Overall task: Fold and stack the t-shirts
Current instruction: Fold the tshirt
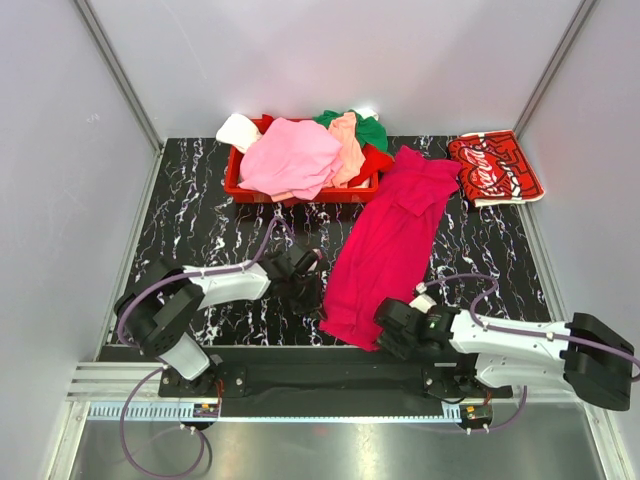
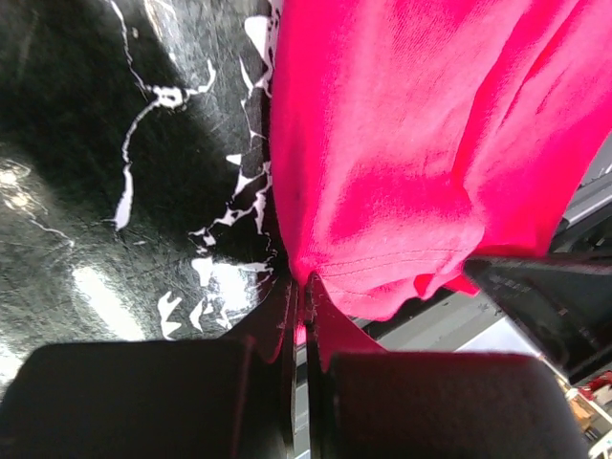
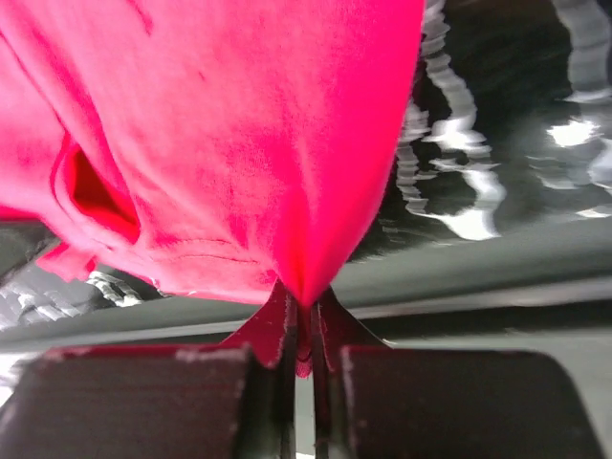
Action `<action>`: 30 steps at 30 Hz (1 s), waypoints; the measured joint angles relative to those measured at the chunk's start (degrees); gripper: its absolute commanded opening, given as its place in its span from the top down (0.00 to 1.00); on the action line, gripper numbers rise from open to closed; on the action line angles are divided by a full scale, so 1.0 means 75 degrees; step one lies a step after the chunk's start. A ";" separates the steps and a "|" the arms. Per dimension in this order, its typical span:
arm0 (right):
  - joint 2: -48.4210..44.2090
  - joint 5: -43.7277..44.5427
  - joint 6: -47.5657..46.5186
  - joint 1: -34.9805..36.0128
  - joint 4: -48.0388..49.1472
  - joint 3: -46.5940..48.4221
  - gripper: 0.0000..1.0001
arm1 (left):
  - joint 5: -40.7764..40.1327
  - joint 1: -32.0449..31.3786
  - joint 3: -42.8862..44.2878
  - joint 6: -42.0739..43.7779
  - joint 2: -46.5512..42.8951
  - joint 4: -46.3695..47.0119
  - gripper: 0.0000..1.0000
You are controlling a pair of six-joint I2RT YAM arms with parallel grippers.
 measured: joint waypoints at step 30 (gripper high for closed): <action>-0.1064 0.0079 0.1186 0.3398 -0.5062 0.2209 1.00 | -0.1099 -0.3821 -0.0044 -0.1827 -0.2798 -0.2512 1.00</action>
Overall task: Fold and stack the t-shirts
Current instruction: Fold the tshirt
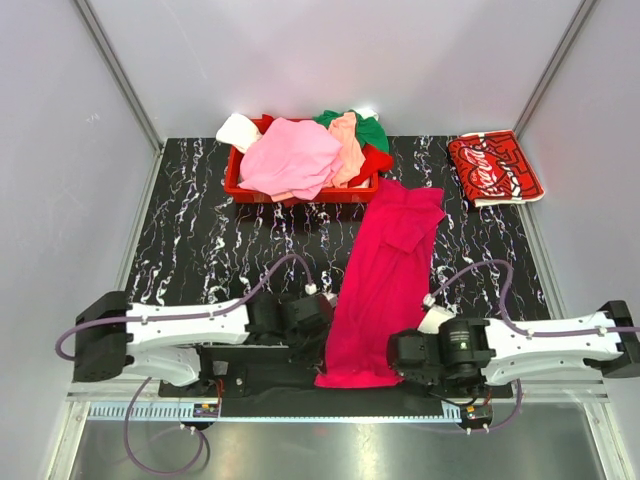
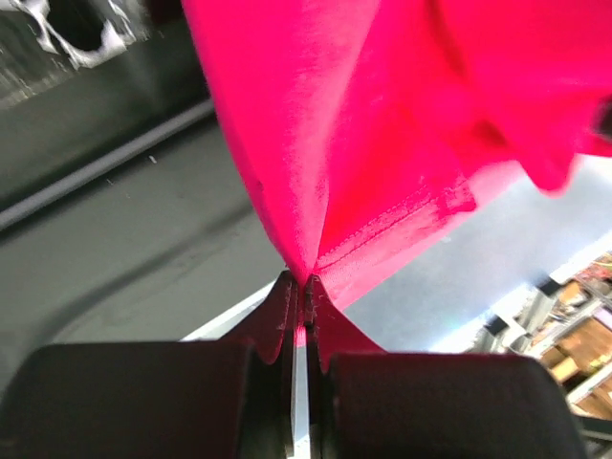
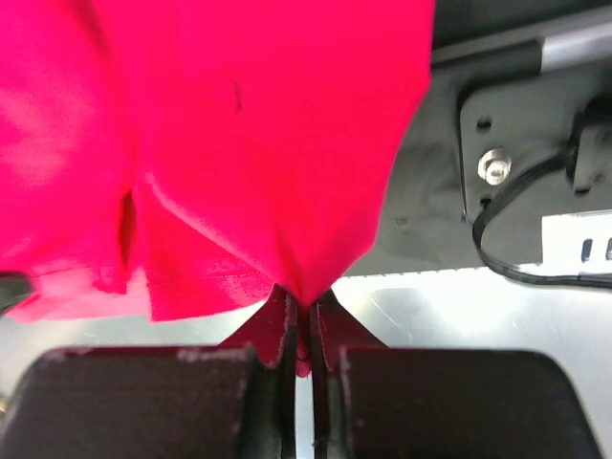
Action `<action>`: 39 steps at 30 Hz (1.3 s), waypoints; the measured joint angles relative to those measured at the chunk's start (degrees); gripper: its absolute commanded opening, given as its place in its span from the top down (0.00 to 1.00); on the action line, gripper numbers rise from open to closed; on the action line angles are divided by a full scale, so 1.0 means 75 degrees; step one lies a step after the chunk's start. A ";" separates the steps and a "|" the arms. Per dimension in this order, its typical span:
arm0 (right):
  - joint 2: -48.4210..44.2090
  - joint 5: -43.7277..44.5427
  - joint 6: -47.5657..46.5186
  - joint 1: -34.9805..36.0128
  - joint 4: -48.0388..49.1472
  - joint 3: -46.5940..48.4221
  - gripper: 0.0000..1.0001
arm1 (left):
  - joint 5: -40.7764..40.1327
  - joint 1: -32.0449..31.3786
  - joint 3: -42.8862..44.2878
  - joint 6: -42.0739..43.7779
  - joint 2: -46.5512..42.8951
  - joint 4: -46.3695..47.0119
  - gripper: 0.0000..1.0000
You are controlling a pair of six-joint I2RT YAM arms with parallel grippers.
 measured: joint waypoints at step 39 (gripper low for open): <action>0.0513 0.1699 -0.6365 -0.6368 0.2541 0.0752 1.00 | 0.0699 0.3465 0.6306 0.4479 0.5109 -0.1993 1.00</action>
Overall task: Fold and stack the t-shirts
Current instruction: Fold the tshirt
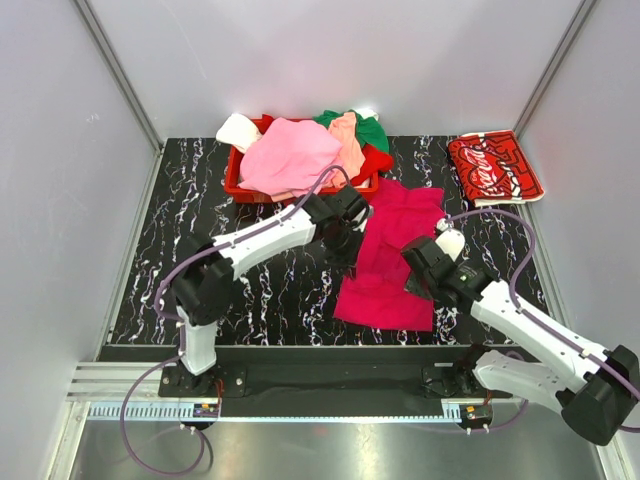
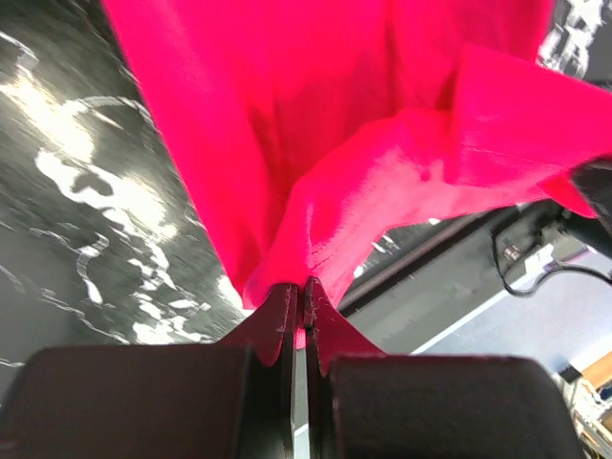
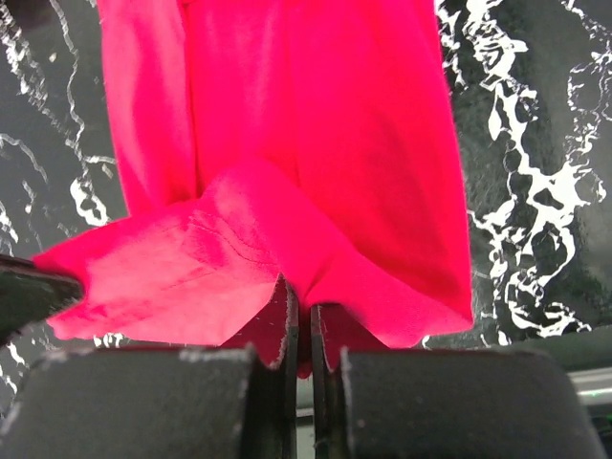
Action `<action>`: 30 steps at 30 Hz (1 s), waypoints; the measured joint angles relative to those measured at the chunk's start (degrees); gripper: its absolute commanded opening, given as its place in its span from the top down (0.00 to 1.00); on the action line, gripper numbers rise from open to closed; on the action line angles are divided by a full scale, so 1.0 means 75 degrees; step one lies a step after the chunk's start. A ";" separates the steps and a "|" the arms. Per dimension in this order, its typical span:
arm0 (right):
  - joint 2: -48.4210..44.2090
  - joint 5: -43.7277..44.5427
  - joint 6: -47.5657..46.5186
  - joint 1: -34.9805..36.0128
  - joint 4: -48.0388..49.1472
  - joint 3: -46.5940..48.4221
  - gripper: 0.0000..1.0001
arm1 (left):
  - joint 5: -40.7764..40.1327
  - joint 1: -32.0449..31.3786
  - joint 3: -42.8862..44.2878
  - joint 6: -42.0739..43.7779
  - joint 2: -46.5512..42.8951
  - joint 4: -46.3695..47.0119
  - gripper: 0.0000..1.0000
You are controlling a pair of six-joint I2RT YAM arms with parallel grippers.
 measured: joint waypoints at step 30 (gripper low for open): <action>0.2084 -0.1600 -0.1390 -0.2477 0.2483 -0.0624 0.85 | 0.0487 0.0997 0.3526 0.1390 0.3331 -0.1087 0.96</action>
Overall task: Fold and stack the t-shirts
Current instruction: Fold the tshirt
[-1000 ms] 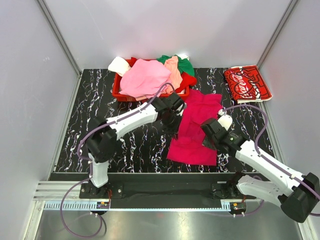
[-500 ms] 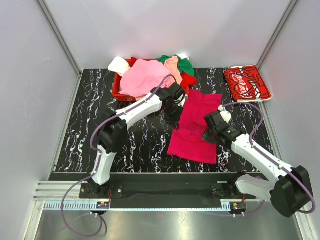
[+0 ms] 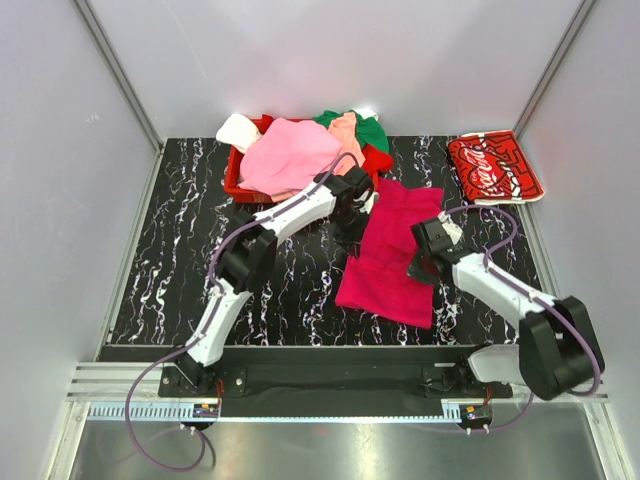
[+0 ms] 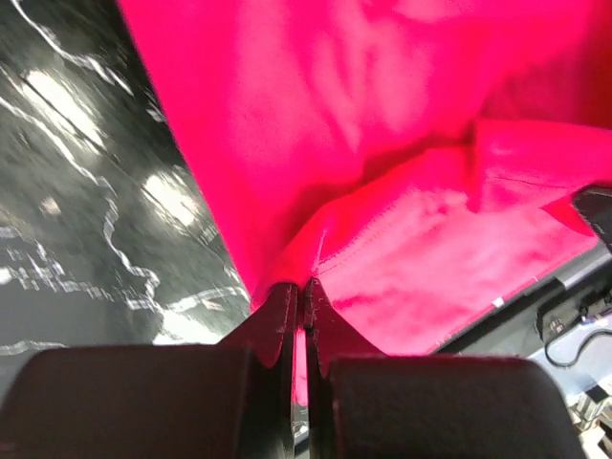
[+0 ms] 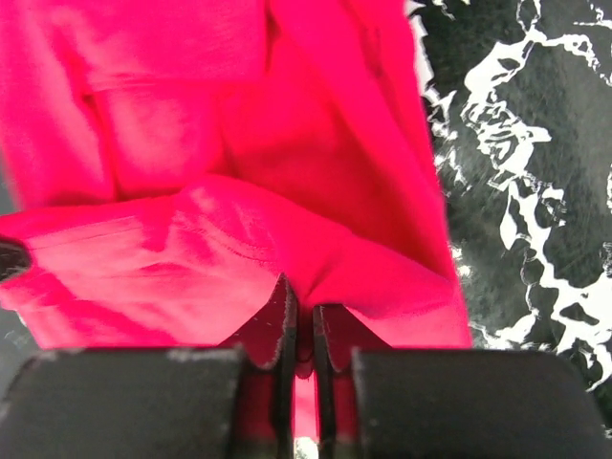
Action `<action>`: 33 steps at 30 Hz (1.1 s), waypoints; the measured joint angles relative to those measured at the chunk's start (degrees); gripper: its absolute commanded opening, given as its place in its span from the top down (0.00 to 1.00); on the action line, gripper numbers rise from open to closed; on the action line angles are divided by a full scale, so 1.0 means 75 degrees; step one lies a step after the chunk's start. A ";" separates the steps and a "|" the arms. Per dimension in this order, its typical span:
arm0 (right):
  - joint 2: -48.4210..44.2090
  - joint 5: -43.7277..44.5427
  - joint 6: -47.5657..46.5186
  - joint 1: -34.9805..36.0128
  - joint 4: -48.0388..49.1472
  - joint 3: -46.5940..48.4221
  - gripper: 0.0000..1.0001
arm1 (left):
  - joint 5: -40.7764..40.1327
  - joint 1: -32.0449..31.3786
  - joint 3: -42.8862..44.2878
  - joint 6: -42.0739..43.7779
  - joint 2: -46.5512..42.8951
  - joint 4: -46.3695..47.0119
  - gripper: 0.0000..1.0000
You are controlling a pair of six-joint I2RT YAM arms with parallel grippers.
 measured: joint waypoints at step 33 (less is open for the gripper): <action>0.0525 -0.0761 -0.0262 0.1425 -0.0408 0.0507 0.66 | -0.0169 0.0603 -0.4479 -0.0297 -0.4873 0.0985 0.42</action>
